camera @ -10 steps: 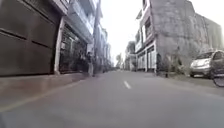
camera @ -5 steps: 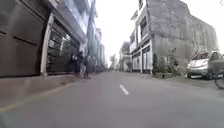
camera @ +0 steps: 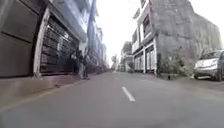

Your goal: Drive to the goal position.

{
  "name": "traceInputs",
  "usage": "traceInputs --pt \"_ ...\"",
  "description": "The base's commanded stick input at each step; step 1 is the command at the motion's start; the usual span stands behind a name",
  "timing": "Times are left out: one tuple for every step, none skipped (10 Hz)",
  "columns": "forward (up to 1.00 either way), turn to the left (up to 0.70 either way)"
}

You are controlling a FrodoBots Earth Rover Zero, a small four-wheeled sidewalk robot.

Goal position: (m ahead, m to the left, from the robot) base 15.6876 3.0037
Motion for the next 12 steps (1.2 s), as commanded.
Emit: traceInputs --pt "1.00 0.06" --pt "1.00 0.06" --pt "1.00 0.06" --pt "1.00 0.06" --pt "1.00 0.06" --pt "1.00 0.06" --pt "1.00 0.06" --pt "1.00 0.06" --pt "1.00 0.06" --pt "1.00 0.06" --pt "1.00 0.06" --pt "1.00 0.06"
